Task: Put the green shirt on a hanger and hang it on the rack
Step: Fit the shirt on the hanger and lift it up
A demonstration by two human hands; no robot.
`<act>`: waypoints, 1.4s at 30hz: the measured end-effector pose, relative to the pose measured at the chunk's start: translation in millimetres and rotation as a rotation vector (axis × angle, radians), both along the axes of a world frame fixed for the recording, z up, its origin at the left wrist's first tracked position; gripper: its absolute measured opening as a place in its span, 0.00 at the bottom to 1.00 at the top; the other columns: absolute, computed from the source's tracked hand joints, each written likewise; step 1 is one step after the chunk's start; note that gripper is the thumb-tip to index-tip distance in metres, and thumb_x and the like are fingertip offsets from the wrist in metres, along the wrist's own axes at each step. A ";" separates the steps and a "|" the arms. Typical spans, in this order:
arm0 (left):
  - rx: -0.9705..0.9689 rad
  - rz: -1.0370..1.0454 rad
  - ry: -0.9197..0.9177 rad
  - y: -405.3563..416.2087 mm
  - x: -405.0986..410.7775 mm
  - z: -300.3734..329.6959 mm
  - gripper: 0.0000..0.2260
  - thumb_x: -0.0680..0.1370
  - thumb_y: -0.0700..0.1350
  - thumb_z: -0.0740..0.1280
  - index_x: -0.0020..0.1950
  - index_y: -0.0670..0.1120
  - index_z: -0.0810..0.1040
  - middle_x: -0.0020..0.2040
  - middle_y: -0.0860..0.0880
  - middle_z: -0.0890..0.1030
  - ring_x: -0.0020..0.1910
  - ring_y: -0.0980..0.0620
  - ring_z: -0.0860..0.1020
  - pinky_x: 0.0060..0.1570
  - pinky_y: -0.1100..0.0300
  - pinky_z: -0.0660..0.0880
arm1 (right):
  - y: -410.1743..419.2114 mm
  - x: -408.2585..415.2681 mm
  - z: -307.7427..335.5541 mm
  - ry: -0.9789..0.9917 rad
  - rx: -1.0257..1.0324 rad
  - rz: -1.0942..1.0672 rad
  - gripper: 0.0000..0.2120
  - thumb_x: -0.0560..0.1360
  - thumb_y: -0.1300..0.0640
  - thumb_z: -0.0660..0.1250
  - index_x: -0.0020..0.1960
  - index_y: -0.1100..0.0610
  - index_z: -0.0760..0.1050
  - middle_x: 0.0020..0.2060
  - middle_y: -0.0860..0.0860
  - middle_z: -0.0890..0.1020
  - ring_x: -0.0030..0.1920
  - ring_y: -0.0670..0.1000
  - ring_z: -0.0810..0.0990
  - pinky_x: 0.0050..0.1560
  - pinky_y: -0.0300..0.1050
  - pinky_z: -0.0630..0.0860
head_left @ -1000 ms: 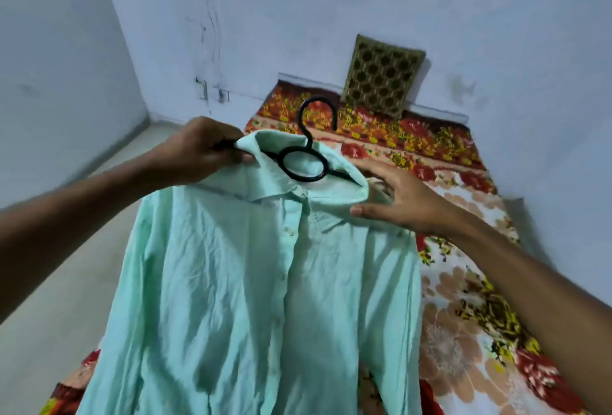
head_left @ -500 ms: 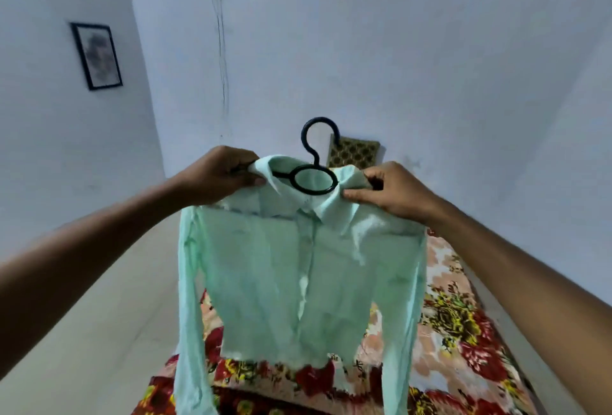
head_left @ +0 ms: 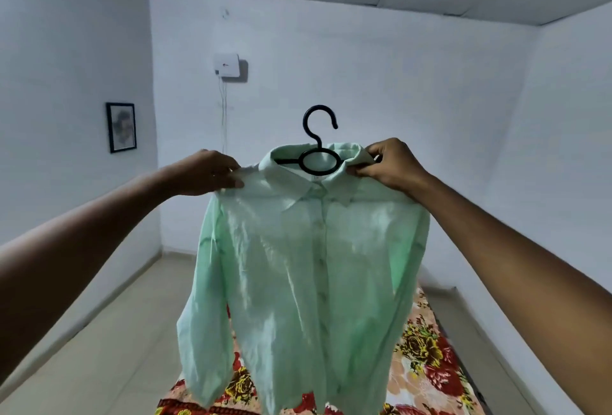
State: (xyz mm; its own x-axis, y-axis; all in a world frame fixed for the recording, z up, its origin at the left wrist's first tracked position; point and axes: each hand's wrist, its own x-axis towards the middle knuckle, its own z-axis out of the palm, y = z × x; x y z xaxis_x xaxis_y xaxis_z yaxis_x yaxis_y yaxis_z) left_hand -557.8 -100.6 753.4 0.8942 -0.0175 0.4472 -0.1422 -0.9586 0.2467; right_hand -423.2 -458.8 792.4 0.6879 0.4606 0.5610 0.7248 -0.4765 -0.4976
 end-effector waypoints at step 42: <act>-0.255 -0.214 -0.259 -105.3 -6.5 88.1 0.09 0.78 0.45 0.75 0.43 0.39 0.83 0.32 0.52 0.74 0.28 0.59 0.67 0.27 0.66 0.65 | -130.3 -16.6 30.4 0.079 0.198 0.087 0.12 0.70 0.52 0.81 0.50 0.57 0.87 0.47 0.55 0.88 0.53 0.56 0.86 0.59 0.57 0.81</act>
State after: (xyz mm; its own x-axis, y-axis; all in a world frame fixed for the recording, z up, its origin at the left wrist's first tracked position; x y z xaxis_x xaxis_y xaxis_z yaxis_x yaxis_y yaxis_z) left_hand -564.3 -205.8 841.5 0.7400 -0.0501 0.6707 -0.4198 -0.8136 0.4024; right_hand -439.8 -589.1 822.7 0.6957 0.4067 0.5921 0.7141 -0.3016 -0.6318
